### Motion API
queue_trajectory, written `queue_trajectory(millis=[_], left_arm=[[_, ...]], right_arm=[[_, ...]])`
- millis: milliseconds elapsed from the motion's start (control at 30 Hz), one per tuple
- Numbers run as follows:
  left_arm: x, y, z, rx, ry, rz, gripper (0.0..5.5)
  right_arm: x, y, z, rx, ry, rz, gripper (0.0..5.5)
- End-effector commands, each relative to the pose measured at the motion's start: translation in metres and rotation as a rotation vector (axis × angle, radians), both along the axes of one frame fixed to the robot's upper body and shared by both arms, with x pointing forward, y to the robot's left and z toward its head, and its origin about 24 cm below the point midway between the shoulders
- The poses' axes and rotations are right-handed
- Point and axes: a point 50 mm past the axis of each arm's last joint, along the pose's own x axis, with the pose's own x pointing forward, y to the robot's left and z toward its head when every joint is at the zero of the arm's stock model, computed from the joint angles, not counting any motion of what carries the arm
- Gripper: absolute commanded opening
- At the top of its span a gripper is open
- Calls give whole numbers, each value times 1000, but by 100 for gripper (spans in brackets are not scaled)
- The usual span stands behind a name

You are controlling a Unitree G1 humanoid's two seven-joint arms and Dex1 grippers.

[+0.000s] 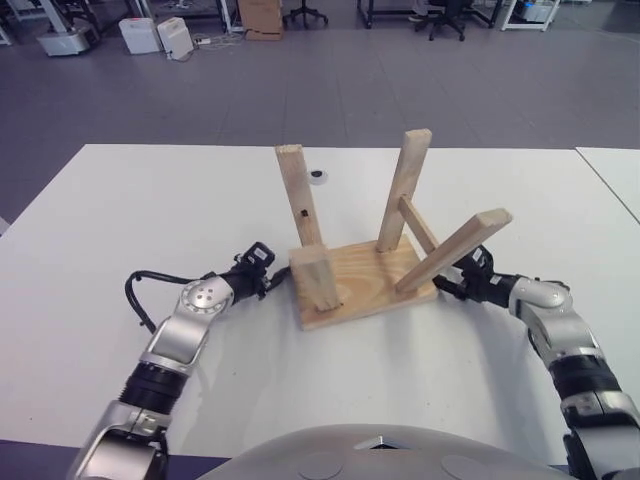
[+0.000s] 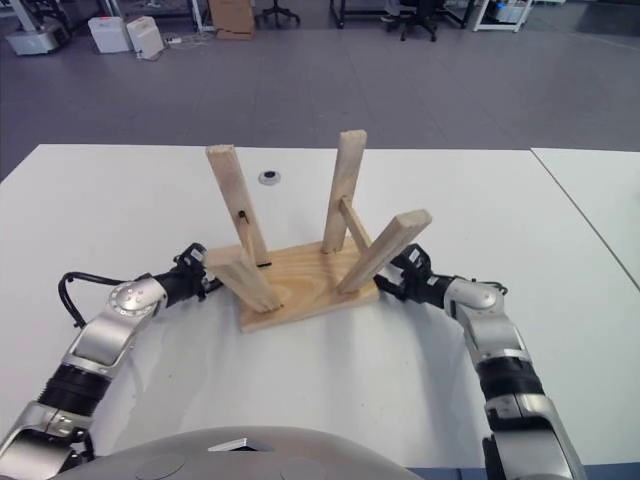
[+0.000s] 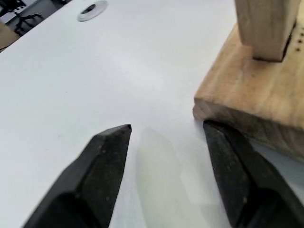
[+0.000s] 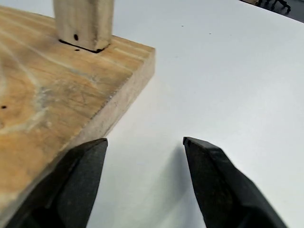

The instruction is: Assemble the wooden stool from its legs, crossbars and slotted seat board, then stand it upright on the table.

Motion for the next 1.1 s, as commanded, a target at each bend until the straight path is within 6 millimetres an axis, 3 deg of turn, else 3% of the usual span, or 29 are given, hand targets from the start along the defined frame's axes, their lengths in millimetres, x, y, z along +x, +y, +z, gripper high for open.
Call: queue_trajectory(millis=[33,133,233,333,433,600,700,867,1000,1100], left_arm=[[-24,23,-8,-1,-17,237,280],[-61,38,-3,85,2,285,280],[-93,8,0,10,154,168,280],[-92,-24,7,-81,215,65,280],[-77,-54,35,-250,205,-25,280],[-77,-73,92,-488,135,-194,280],[-80,-68,119,-559,70,-258,280],[-83,-49,129,-582,72,-238,280],[-91,-41,127,-538,125,-247,280],[-95,-29,121,-483,162,-201,280]], right_arm=[[-19,8,1,-53,-20,-106,300],[-40,-2,9,-133,-40,-258,300],[-60,13,12,-108,4,-267,300],[-72,46,16,19,62,-192,300],[-76,76,32,150,98,-91,300],[-72,86,69,310,98,-33,300],[-73,81,94,367,85,23,300],[-73,59,126,425,24,40,300],[-80,48,121,367,90,24,300],[-90,35,99,248,182,-18,300]])
